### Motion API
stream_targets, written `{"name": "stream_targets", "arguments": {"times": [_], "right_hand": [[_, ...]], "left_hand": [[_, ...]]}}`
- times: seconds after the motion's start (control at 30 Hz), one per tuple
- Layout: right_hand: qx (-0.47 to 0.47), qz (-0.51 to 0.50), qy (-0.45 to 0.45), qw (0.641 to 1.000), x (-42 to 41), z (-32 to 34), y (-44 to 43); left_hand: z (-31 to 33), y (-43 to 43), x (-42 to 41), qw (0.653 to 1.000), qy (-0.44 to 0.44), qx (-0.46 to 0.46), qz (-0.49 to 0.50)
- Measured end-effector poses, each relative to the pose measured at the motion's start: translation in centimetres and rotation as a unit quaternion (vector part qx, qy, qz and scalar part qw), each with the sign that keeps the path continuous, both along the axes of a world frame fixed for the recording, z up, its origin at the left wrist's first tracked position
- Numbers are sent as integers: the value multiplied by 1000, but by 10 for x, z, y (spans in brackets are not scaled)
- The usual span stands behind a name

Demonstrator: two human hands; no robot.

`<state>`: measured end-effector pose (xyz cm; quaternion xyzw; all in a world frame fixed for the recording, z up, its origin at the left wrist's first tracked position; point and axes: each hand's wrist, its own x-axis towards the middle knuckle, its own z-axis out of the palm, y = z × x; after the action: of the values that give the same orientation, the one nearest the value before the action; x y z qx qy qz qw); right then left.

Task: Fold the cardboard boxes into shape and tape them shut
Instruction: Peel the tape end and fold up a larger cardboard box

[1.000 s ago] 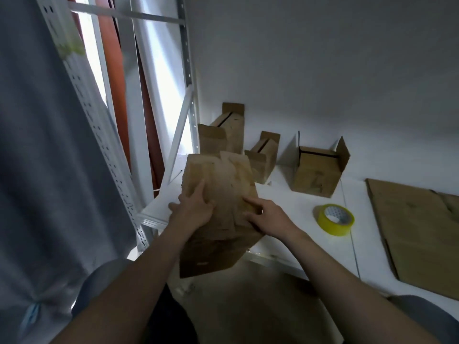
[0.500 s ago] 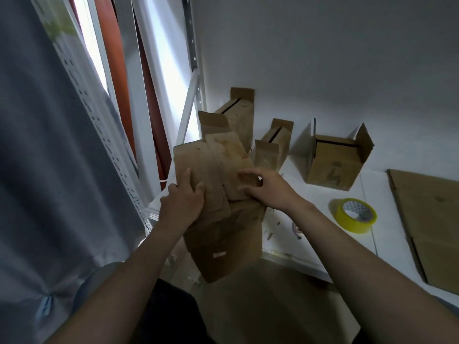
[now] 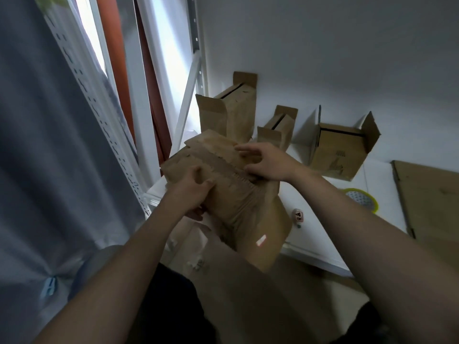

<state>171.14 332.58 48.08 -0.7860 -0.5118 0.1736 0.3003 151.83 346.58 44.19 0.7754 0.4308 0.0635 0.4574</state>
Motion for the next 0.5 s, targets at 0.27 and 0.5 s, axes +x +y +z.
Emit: {"name": "stream_targets", "arguments": {"times": [0.27, 0.5], "right_hand": [[-189, -34, -95, 977, -13, -49, -5], [-217, -70, -70, 971, -59, -81, 10]], "left_hand": [[-33, 3, 32, 995, 68, 53, -44], [-33, 55, 62, 939, 138, 314, -28]]}}
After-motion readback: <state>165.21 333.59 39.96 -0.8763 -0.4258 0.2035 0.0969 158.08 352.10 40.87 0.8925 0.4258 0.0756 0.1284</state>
